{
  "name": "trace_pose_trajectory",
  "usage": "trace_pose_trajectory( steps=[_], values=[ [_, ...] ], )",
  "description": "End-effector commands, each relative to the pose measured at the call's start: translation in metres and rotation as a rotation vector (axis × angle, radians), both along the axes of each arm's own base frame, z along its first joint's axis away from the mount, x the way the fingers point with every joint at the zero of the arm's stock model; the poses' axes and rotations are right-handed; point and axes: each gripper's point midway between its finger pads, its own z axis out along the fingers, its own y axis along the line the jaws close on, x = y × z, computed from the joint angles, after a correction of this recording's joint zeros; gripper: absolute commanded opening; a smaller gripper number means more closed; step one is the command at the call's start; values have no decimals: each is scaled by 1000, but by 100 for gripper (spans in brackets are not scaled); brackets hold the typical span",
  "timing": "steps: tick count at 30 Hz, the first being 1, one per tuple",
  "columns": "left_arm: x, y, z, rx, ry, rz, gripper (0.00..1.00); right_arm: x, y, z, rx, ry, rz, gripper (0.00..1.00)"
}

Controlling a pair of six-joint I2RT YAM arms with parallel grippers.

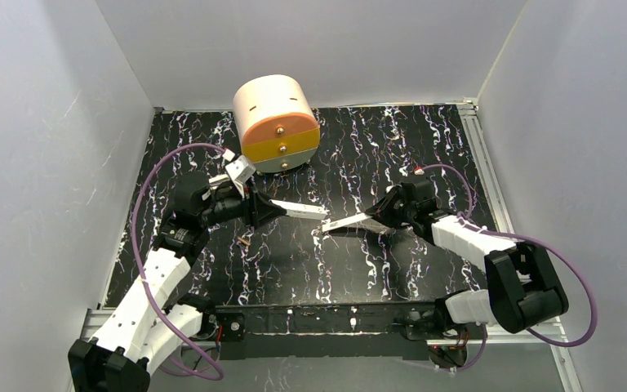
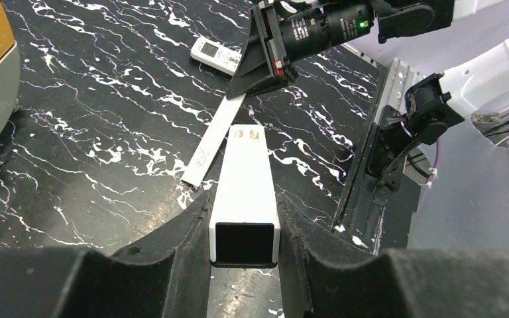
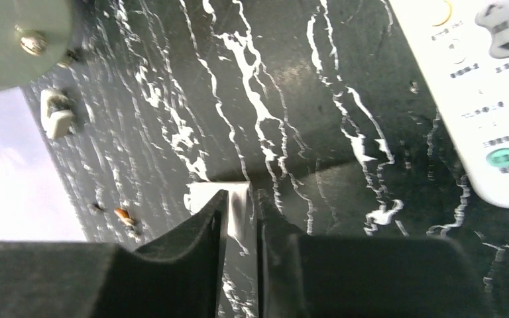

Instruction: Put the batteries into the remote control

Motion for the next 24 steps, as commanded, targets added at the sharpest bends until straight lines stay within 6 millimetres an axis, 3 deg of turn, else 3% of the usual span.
trace_pose_trajectory(
  steps=[1, 4, 7, 11, 14, 16, 20, 24],
  values=[
    [-5, -6, 19, -49, -20, -47, 0, 2, -9, 2, -119, -41, 63, 46],
    [-9, -8, 22, -57, -13, -69, 0, -5, -17, 13, -198, -45, 121, 65],
    [-10, -10, 26, -67, -2, -88, 0, -9, -18, 41, -233, -128, 205, 84],
    [-16, -16, 35, -90, 33, -150, 0, -26, 17, 102, -98, -380, 477, 91],
    [-24, -21, 42, -107, 69, -228, 0, -51, 52, 166, 77, -647, 695, 96],
    [-30, -24, 46, -116, 96, -275, 0, -65, 65, 192, 126, -760, 782, 99],
    [-37, -26, 54, -136, 142, -336, 0, -89, 91, 211, 161, -841, 957, 99],
    [-43, -26, 57, -137, 209, -367, 0, -119, 114, 210, 208, -840, 1126, 99]
  ],
)
